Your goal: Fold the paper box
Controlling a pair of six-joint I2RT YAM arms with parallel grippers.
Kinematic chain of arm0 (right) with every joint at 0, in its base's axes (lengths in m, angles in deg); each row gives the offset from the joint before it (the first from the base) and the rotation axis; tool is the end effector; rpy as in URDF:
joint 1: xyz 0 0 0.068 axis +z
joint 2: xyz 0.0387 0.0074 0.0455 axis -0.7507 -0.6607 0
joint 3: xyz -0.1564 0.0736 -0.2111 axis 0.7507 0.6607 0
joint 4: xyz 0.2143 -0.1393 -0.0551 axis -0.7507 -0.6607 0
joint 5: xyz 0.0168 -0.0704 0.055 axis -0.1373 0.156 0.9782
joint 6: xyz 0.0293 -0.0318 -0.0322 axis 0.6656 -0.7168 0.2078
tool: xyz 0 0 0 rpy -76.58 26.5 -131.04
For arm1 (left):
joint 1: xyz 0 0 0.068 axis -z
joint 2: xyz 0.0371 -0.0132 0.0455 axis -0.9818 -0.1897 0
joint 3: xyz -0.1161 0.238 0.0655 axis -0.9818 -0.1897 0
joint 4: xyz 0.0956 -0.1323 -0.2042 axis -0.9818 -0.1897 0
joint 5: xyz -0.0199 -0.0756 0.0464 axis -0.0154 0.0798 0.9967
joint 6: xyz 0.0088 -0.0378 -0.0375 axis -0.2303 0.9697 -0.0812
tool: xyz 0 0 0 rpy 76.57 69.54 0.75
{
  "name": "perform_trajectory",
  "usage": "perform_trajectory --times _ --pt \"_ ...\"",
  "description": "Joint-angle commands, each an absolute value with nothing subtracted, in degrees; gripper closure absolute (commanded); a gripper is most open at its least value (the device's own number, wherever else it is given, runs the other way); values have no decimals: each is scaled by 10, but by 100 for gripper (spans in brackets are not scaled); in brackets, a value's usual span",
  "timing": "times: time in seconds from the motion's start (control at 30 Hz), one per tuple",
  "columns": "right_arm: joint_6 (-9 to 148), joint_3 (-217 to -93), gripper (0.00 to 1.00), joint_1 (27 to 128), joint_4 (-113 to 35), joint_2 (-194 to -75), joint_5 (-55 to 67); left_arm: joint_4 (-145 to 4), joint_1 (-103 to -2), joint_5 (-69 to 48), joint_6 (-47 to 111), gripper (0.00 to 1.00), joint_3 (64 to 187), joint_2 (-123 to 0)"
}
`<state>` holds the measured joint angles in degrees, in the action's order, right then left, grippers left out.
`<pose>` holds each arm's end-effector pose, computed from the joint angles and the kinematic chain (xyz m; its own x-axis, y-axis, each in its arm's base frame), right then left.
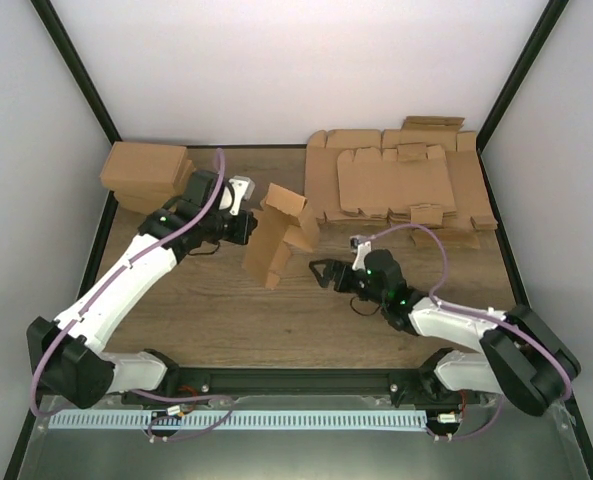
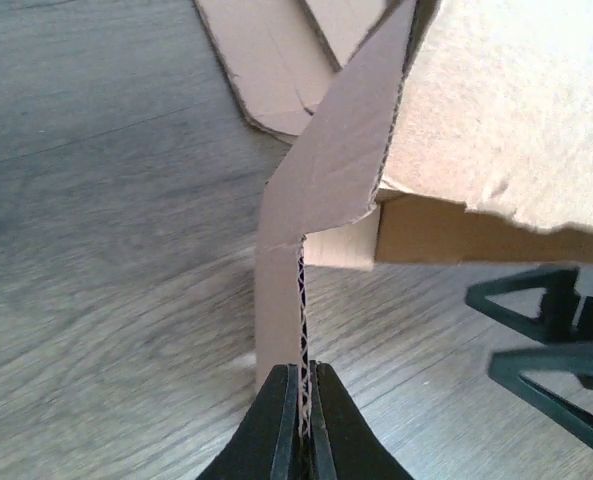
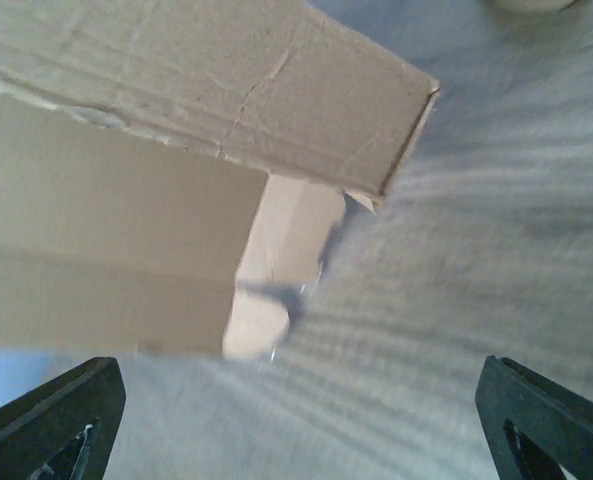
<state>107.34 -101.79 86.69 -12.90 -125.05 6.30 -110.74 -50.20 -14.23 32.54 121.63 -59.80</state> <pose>0.1878 0.1533 0.1720 -0.7276 0.3171 -0.6083 -0.2753 0.6772 0.6823 0.2380 -0.1396 0.3256 -0.7259 0.1601 -0.6689 0.4557 0.8404 -0.2933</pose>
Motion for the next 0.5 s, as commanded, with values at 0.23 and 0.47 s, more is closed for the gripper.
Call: perform_trajectory --times 0.23,0.47 --pt "977 -1023 6 847 -289 -1130 227 -1271 -502 -90 258 96 1273 -621" --pt "919 -1121 11 816 -352 -1166 284 -1323 -502 -101 253 96 1315 -667"
